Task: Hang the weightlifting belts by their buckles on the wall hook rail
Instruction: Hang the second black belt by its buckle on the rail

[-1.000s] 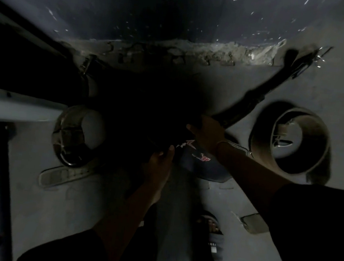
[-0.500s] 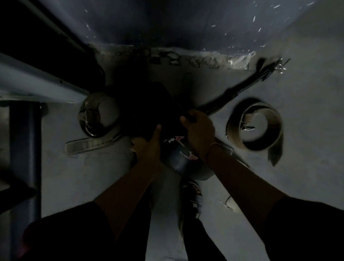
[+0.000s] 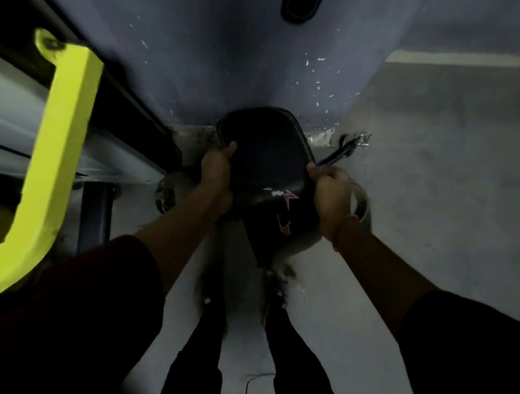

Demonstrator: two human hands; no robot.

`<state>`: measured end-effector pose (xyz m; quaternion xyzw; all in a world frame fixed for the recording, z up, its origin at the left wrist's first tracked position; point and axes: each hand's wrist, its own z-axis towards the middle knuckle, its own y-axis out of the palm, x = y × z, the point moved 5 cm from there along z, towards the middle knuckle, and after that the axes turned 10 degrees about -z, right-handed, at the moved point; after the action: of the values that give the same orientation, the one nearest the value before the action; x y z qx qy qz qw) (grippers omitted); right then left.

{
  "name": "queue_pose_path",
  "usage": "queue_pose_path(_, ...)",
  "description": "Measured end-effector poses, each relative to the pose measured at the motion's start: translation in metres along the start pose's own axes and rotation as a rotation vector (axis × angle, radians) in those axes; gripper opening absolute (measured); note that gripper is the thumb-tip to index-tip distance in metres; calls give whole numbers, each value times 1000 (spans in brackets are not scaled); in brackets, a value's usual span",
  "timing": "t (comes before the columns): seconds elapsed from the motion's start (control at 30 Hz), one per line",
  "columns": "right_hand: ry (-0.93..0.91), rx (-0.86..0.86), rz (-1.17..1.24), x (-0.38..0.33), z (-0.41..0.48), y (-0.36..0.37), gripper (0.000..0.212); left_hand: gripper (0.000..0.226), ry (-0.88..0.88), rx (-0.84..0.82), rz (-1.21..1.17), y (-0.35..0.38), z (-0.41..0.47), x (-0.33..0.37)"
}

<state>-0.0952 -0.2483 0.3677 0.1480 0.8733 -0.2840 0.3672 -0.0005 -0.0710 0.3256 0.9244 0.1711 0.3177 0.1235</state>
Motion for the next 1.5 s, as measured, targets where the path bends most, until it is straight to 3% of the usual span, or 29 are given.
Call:
queue_pose_path(0.07, -39, -31, 25, -27, -25, -10, 35, 39, 4, -50, -28, 20, -39, 28)
queue_pose_path(0.17, -128, -87, 22, -52, -50, -18, 76, 46, 115, -83, -14, 33, -86, 68)
queue_pose_path(0.23, -177, -107, 10, -71, -64, -24, 100, 36, 234, -97, 57, 44, -120, 97)
queue_pose_path(0.27, -194, -106, 3, -89, -80, -30, 102, 26, 293, -119, 83, 49, -140, 112)
queue_pose_path(0.3, -221, -122, 17, -108, -99, -36, 93, 19, 353, -142, 102, 53, -160, 126)
queue_pose_path(0.4, -350, -185, 157, -170, -162, -51, 31, 10, 524, -249, 178, 62, -224, 166)
queue_pose_path(0.47, -464, -171, 233, -199, -194, -62, 19, 10, 557, -351, 181, 66, -265, 192)
queue_pose_path(0.57, -569, -121, 286, -237, -243, -76, 20, 22, 600, -402, 107, 76, -326, 233)
queue_pose_path(0.67, -663, -98, 310, -278, -294, -92, 23, 38, 779, -459, 105, 85, -379, 274)
queue_pose_path(0.83, -811, -96, 410, -355, -362, -140, 33, 8, 924, -591, 77, 113, -468, 307)
queue_pose_path(0.97, -961, -113, 457, -400, -398, -181, 26, 20, 1029, -598, 23, 144, -518, 329)
queue_pose_path(1.07, -1037, -196, 470, -385, -405, -189, 27, 26, 1106, -568, -42, 163, -542, 349)
queue_pose_path(1.2, -961, -208, 384, -331, -385, -176, 20, 36, 1144, -568, -64, 181, -556, 367)
queue_pose_path(1.3, -1000, -173, 359, -357, -391, -195, 13, 39, 1180, -581, -55, 186, -558, 367)
queue_pose_path(1.5, -1059, -208, 333, -380, -411, -217, 35, 37, 1198, -540, -138, 192, -574, 375)
